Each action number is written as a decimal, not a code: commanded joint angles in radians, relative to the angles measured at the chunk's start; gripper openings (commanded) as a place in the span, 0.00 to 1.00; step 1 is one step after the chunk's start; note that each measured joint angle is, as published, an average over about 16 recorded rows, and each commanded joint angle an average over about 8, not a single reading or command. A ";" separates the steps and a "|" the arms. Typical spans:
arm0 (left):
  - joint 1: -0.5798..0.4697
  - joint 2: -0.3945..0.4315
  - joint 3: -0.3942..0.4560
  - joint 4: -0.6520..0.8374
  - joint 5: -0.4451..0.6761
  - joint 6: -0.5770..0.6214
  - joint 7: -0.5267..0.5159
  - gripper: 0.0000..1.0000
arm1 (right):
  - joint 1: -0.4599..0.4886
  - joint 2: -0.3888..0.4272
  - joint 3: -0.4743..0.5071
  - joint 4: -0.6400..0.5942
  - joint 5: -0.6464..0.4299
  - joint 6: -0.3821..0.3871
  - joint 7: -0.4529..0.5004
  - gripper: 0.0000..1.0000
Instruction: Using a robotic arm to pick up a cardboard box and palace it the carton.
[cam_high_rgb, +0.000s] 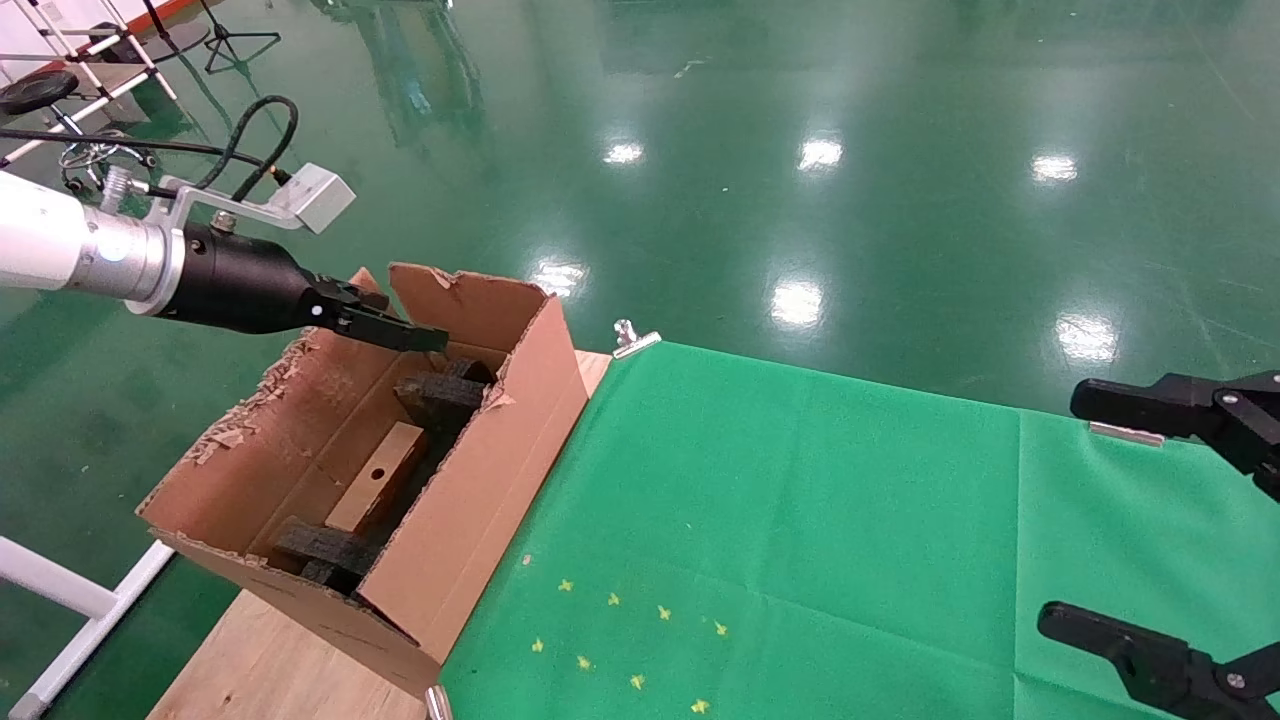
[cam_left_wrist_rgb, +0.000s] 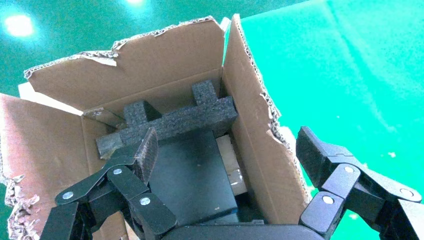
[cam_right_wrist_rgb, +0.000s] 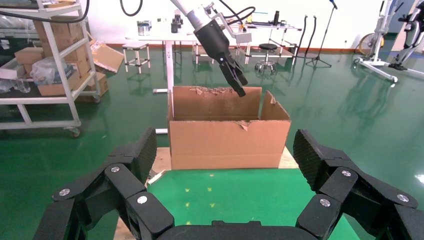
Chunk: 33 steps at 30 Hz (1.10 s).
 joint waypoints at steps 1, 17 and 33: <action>-0.003 -0.005 -0.004 -0.013 -0.009 0.018 -0.006 1.00 | 0.000 0.000 0.000 0.000 0.000 0.000 0.000 1.00; 0.132 -0.021 -0.076 -0.160 -0.159 0.029 0.047 1.00 | 0.000 0.000 0.000 0.000 0.000 0.000 0.000 1.00; 0.362 -0.056 -0.205 -0.430 -0.429 0.066 0.134 1.00 | 0.000 0.000 0.000 0.000 0.000 0.000 0.000 1.00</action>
